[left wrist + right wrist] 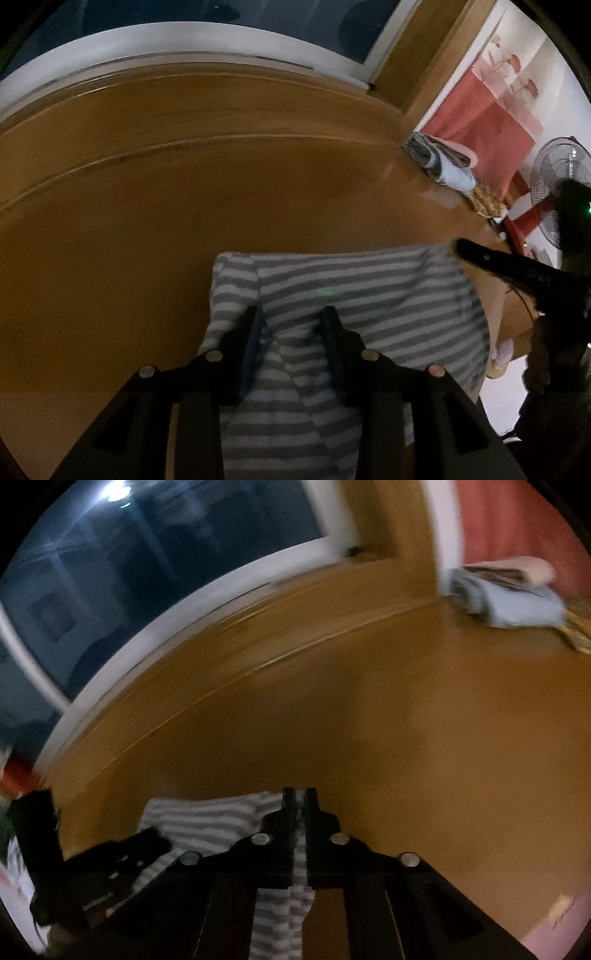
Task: Fold clothes
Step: 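Grasp the bundle edge with both grippers and fold it over again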
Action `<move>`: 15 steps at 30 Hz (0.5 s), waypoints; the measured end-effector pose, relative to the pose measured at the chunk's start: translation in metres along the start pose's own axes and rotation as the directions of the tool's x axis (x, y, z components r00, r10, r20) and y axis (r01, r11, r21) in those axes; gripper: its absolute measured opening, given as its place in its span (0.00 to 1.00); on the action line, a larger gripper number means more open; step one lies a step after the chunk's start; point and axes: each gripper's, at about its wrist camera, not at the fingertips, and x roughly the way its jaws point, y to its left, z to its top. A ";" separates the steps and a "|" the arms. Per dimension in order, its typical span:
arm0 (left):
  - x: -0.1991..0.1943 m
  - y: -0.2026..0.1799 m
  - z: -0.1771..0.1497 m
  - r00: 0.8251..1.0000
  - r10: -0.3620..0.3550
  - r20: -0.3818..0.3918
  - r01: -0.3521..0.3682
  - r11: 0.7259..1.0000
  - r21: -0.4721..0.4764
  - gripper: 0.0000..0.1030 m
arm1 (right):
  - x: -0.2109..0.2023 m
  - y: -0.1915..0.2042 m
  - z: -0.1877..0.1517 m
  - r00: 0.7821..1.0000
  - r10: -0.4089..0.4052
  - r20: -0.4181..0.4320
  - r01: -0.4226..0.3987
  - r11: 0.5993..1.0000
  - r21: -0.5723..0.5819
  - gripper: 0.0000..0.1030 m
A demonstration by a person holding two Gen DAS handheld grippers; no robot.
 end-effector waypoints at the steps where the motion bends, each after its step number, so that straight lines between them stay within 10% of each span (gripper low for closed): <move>1: 0.000 0.000 0.000 1.000 0.002 0.001 -0.002 1.000 0.000 0.31 | -0.005 -0.013 0.003 0.998 -0.051 0.030 0.050 0.998 0.034 0.00; 8: -0.008 -0.006 0.008 1.000 0.005 -0.009 -0.005 0.999 0.039 0.29 | -0.001 -0.024 0.020 0.972 0.229 -0.057 -0.217 0.963 0.161 0.08; 15: -0.006 -0.006 0.034 1.000 -0.013 0.012 0.011 0.992 0.122 0.29 | 0.032 0.023 -0.002 0.972 0.144 -0.185 -0.155 0.987 -0.043 0.13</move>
